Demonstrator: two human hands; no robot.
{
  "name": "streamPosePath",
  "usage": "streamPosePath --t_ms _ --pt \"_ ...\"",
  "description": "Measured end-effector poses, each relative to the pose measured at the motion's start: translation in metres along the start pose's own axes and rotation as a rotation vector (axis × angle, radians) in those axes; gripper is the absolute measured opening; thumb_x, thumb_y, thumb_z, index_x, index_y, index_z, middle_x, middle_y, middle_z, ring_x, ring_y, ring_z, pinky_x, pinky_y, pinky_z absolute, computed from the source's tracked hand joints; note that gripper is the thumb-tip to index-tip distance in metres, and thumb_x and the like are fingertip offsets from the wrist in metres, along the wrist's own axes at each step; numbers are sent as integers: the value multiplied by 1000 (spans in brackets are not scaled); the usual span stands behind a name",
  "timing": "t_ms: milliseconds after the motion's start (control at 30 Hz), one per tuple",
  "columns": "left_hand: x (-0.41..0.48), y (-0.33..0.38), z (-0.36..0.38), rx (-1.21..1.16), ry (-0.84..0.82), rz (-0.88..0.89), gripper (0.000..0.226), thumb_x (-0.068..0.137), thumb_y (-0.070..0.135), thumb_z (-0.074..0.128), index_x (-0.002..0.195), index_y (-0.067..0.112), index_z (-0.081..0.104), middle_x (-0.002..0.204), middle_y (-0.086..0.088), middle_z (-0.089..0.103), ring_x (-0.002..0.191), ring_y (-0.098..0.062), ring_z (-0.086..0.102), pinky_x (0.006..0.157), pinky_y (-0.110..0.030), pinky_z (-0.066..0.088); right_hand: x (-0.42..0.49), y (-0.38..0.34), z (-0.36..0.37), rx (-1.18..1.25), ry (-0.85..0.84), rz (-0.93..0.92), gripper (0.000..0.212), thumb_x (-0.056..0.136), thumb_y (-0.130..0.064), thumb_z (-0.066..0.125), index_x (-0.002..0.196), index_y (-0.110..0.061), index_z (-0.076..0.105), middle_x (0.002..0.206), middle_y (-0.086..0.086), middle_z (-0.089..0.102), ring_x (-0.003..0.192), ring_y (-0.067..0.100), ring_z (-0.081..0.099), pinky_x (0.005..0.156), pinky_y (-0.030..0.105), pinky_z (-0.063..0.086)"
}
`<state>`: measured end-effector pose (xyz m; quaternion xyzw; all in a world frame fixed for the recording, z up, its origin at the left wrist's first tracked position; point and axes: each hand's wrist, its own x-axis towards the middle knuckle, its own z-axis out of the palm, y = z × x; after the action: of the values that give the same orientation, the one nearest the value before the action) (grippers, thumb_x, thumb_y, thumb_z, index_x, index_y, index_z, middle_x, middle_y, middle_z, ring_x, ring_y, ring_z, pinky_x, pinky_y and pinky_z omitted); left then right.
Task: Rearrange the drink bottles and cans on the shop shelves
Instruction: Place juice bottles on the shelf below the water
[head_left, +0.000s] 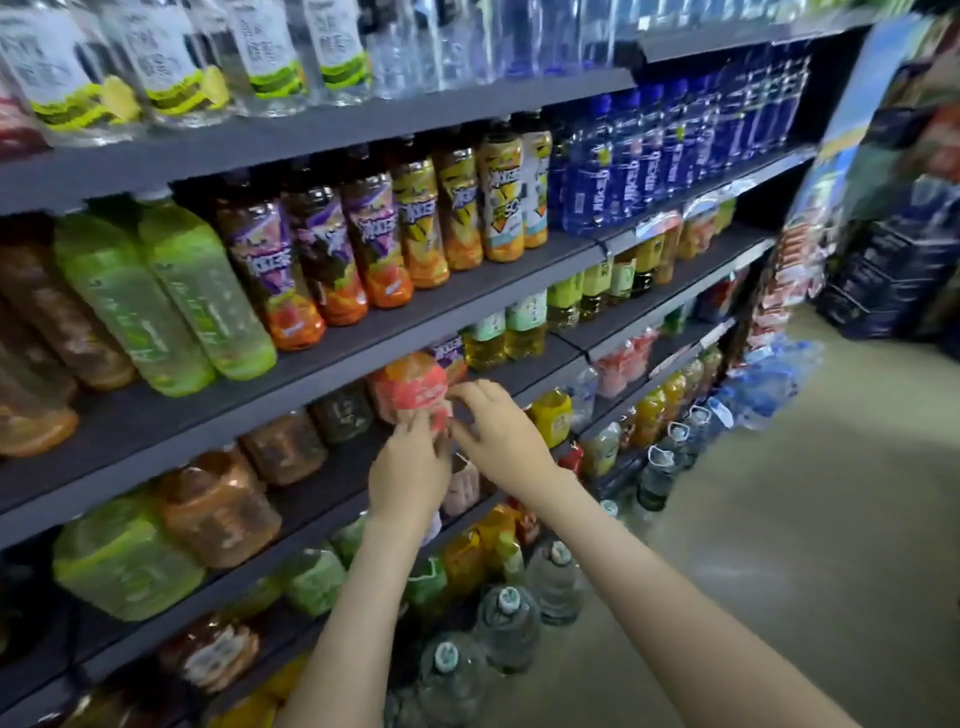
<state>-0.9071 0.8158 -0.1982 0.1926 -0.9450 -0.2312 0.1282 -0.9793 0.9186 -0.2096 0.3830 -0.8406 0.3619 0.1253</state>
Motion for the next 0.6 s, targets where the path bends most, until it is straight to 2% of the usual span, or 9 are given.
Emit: streamPosePath --t_ms 100,200,300,433,533,600 --pt "19 61 69 16 -96 -55 30 97 30 44 124 17 50 121 -9 58 109 -33 56 77 -37 44 -27 89 -35 -36 -47 167 29 89 -11 56 118 -4 53 113 12 55 111 28 48 88 30 37" --pt "38 114 132 29 -168 -45 26 96 29 45 117 14 52 115 -11 60 109 -32 56 83 -41 49 -49 174 -70 -55 -97 338 25 88 -8 54 111 -1 53 110 16 54 108 33 48 82 33 36" --pt "55 154 181 76 -247 -31 27 95 29 47 115 12 52 111 -12 61 105 -35 58 81 -41 50 -61 244 -102 -59 -114 517 24 87 -7 55 109 3 52 110 20 54 109 36 48 83 36 37" --pt "92 197 233 118 -313 -39 26 96 29 46 113 10 53 110 -14 62 103 -35 59 75 -38 47 -60 328 -128 -116 -222 590 30 90 -6 51 117 6 52 116 22 52 112 38 46 92 41 37" --pt "133 223 271 196 -315 -26 28 97 29 45 116 10 53 114 -14 61 107 -34 57 80 -38 47 -40 389 -140 -59 -186 712 39 89 -11 55 126 0 46 121 20 51 115 35 46 91 36 37" --pt "166 241 300 171 -337 -40 29 98 28 44 119 9 50 117 -15 60 109 -35 56 82 -39 47 -22 427 -148 -38 -176 747 37 90 -15 57 122 1 47 118 19 53 112 35 48 86 35 37"
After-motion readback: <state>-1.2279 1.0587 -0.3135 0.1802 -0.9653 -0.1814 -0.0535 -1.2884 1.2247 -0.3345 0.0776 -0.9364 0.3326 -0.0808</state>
